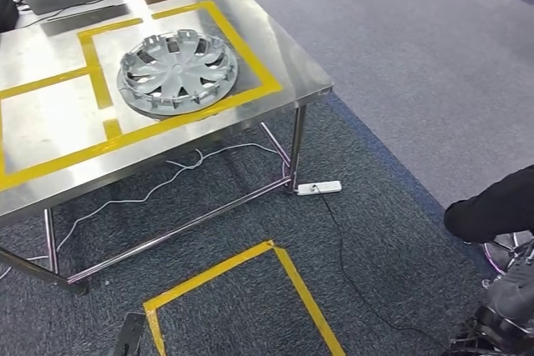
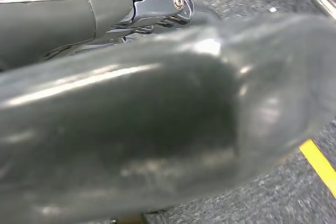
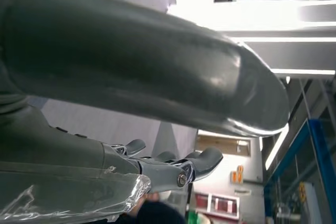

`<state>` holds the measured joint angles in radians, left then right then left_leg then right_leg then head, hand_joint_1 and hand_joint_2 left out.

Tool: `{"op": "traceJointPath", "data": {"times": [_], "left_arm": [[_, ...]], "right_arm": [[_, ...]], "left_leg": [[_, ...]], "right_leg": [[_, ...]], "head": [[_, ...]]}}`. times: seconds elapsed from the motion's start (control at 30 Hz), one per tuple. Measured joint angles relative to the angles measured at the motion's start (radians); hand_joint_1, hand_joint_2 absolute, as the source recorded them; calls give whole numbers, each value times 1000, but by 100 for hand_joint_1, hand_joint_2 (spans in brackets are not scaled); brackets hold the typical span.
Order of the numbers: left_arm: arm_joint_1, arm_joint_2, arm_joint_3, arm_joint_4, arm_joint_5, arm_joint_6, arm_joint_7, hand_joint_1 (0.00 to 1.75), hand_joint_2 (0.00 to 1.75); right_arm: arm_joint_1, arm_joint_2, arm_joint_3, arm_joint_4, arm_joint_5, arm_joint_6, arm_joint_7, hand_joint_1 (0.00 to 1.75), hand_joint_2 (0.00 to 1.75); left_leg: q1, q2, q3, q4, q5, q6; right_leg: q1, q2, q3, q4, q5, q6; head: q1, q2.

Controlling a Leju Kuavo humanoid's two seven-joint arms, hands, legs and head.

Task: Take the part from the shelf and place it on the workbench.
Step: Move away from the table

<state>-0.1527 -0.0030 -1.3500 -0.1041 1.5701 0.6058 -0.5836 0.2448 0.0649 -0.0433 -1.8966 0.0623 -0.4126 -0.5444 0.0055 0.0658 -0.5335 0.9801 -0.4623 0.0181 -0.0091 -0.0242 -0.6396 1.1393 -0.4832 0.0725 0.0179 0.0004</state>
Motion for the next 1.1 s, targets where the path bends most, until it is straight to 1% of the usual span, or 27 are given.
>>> {"op": "traceJointPath", "data": {"times": [0.03,0.07,0.1,0.17,0.2,0.27,0.33,0.37,0.4,0.43,0.5,0.53,0.57,0.6,0.63,0.67,0.7,0.73,0.77,0.83,0.87,0.9,0.93,0.97,1.03,1.07,1.1], "left_arm": [[0,0,0,0,0,0,0,0,0],[-1,0,0,0,-1,0,1,0,0],[-1,1,0,0,-2,0,2,0,0],[-2,1,0,0,-3,1,4,0,0],[-3,1,0,0,-3,1,5,0,0],[-4,1,0,0,-3,1,5,0,0],[-1,0,0,0,-2,0,4,0,0],[0,0,0,0,-1,1,4,0,0],[2,0,0,0,0,2,4,0,0],[2,0,0,0,0,3,4,0,0],[0,0,0,0,0,8,4,0,0],[-1,0,0,0,0,10,4,0,0],[-1,0,0,0,0,11,4,0,0],[-1,1,0,0,0,13,4,0,0],[-2,1,0,0,0,14,4,0,0],[-3,-1,0,0,0,16,4,0,0],[-4,-2,0,0,0,17,4,0,0],[-4,-3,0,0,0,19,4,0,0],[-4,-3,0,0,0,20,4,0,0],[0,-2,0,1,0,22,4,0,0],[2,-2,1,1,0,22,4,0,0],[5,-2,1,1,0,22,4,0,0],[6,-3,2,1,0,22,4,0,0],[7,-4,2,1,0,21,4,0,0],[9,-5,4,1,0,21,4,0,0],[11,-6,5,1,0,22,4,0,0],[13,-6,6,1,0,22,4,0,0]], "right_arm": [[-1,0,0,0,0,0,0,0,0],[-2,0,0,-1,0,0,0,0,0],[-3,0,0,-1,0,1,0,0,0],[-2,0,0,-1,0,1,0,0,0],[-1,0,-1,-1,0,1,-1,0,0],[-3,0,-1,-3,0,2,-1,0,0],[-7,0,-1,-3,0,4,-2,0,0],[-8,0,-1,-3,0,4,-2,0,0],[-8,0,0,-3,0,5,-2,0,0],[-8,0,0,-3,-1,5,-2,0,0],[-8,0,0,-3,-1,5,-2,0,0],[-9,0,0,-3,0,5,-2,0,0],[-10,1,0,-3,0,5,-2,0,0],[-10,1,0,-3,0,5,-2,0,0],[-9,1,0,-4,1,4,-1,0,0],[-7,1,0,-4,1,4,-1,0,0],[-3,1,0,-4,1,3,0,0,0],[0,1,-1,-4,3,1,1,0,0],[1,1,-1,-4,6,-4,3,0,0],[3,2,-6,-2,17,-20,12,0,0],[8,3,-13,1,21,-29,20,0,0],[13,4,-22,6,23,-35,27,0,0],[20,6,-35,12,21,-35,33,0,0],[25,9,-49,20,19,-32,36,0,0],[32,16,-83,41,16,-20,47,0,0],[33,22,-106,58,17,-11,56,0,0],[33,32,-135,80,18,3,64,0,0]], "left_leg": [[-3,10,2,2,-3,-4],[-7,18,4,3,-4,-9],[-11,27,4,5,-5,-14],[-12,43,4,5,-5,-23],[-10,39,3,8,-9,-29],[-6,-4,-21,64,-51,-39],[-5,-50,-80,192,-116,-43],[-5,-57,-110,252,-137,-43],[-5,-60,-130,288,-141,-42],[-5,-62,-134,289,-127,-40],[-4,-81,-89,191,-57,-34],[-3,-106,-57,123,-26,-30],[-1,-126,-31,67,-8,-27],[0,-141,-17,34,-2,-25],[0,-144,-12,18,-3,-22],[1,-133,-12,15,-3,-17],[2,-121,-12,12,0,-11],[3,-108,-12,10,3,-4],[4,-94,-11,7,6,2],[2,-68,-12,7,5,9],[1,-55,-12,7,5,9],[0,-42,-12,7,4,10],[0,-29,-12,8,3,9],[0,-17,-11,8,2,8],[-2,5,-5,8,-3,1],[-5,14,-2,9,-6,-4],[-7,22,1,9,-8,-9]], "right_leg": [[2,-20,39,-64,20,-4],[3,-33,63,-106,31,-10],[5,-39,72,-124,34,-17],[7,-19,66,-124,37,-33],[6,-9,63,-125,40,-39],[1,12,60,-129,47,-51],[0,33,55,-130,51,-59],[0,46,52,-129,53,-61],[1,60,49,-129,54,-61],[1,74,48,-129,56,-61],[0,101,46,-129,60,-56],[1,113,45,-127,62,-52],[2,125,41,-125,64,-48],[2,136,35,-123,66,-44],[2,148,30,-123,70,-38],[1,160,22,-126,74,-31],[0,159,17,-126,76,-26],[1,142,8,-116,68,-20],[3,114,-9,-86,49,-15],[3,52,-61,32,-16,-7],[2,39,-89,98,-46,-3],[1,33,-107,141,-60,0],[0,31,-107,149,-57,1],[-1,26,-86,118,-37,2],[1,-8,-4,-21,17,-1],[3,-24,30,-78,34,-6],[5,-35,51,-112,42,-12]], "head": [[1,0],[-1,0],[-3,0],[-7,0],[-7,0],[-10,0],[-13,0],[-14,0],[-14,0],[-14,0],[-14,0],[-14,0],[-14,0],[-13,0],[-13,0],[-13,0],[-13,0],[-10,0],[-6,0],[1,0],[1,0],[1,0],[1,0],[1,0],[2,0],[0,0],[-2,0]]}}
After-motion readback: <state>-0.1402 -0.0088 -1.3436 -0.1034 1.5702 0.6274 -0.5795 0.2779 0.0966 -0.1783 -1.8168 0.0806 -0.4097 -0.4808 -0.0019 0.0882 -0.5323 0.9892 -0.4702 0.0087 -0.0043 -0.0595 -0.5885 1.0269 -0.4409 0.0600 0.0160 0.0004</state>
